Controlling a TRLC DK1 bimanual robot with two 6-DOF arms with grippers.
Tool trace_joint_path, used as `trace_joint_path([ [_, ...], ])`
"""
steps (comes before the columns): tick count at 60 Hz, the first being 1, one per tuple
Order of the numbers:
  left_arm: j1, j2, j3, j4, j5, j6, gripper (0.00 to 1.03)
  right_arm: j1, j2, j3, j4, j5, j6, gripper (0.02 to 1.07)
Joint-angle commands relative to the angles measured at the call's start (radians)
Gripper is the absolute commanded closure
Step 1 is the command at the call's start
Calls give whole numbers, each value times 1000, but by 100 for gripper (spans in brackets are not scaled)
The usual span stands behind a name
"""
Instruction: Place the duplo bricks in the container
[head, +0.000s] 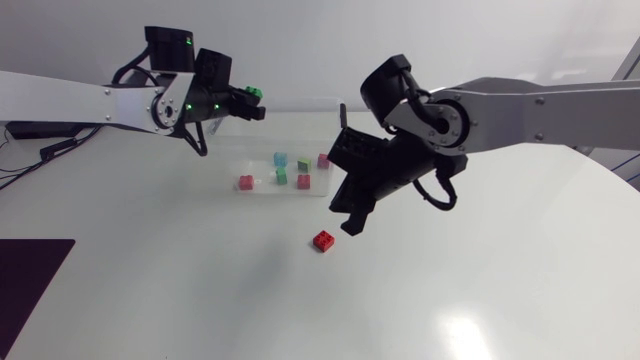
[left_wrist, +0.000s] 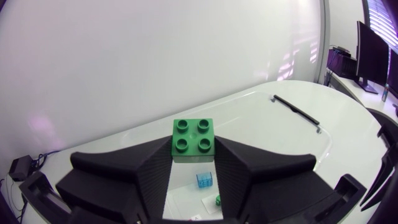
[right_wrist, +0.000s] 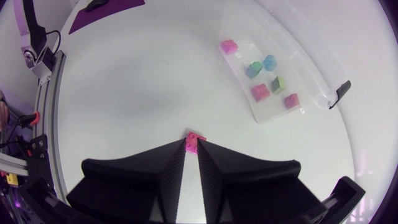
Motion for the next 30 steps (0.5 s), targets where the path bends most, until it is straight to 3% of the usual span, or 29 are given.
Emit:
trace_joint_path([
  [1,9,79,82,15,-14,-22,84,13,12,-7,-14,26,37,80],
  [5,13,133,128,7,-24,-22,78,20,37,-23,12,54,59,49],
  [7,13,165,162,-6,-27,-22,71,27,58,-26,17,66,73,26],
  [10,13,206,213,-40,-27,-20,63,39,84,-32,37,90,93,13],
  [15,13,262,285,-88,-29,-19,40,68,134,-35,57,109,143,11],
  [16,13,272,302,-98,-32,-17,31,74,146,-35,61,115,153,11],
  [21,12,295,338,-123,-35,-16,10,99,206,-27,77,133,182,11],
  [24,12,295,341,-128,-35,-17,5,102,239,-16,83,139,192,11],
  [30,18,253,314,-126,-35,-16,5,102,296,5,87,149,205,11],
])
